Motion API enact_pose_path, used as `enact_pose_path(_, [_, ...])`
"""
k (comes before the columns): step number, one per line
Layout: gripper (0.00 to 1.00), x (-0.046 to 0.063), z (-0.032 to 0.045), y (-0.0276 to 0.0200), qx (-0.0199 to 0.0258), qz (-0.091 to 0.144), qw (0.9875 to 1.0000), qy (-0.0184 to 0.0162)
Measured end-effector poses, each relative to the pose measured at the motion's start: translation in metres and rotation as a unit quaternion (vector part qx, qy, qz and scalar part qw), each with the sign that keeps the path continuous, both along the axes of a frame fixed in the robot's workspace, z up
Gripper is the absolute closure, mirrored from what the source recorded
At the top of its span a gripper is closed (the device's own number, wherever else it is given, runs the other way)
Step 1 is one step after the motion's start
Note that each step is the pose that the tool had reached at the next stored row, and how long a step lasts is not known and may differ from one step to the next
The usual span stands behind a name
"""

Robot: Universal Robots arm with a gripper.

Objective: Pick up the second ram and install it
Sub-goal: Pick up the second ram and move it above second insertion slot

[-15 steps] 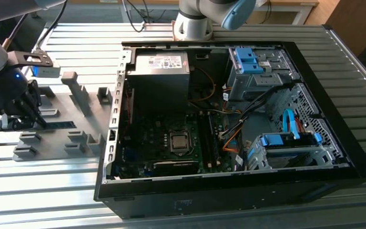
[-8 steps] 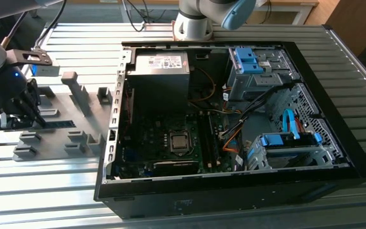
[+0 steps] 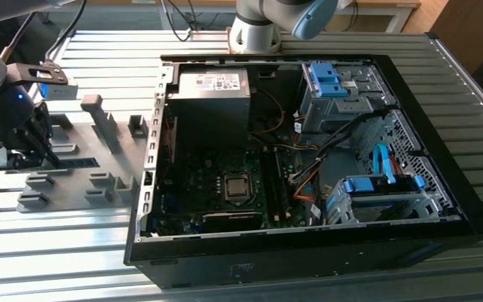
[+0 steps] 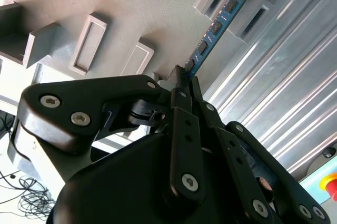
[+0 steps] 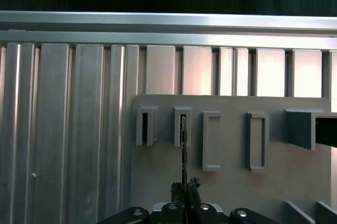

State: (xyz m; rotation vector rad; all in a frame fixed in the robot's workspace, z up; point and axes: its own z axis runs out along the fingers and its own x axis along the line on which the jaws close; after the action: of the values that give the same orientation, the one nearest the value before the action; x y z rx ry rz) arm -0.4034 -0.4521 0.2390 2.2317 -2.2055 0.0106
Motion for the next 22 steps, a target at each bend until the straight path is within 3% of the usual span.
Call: enact_pose_path(22, [0.86, 0.0, 0.0059, 0.0, 0.0, 0.0, 1.0, 0.0])
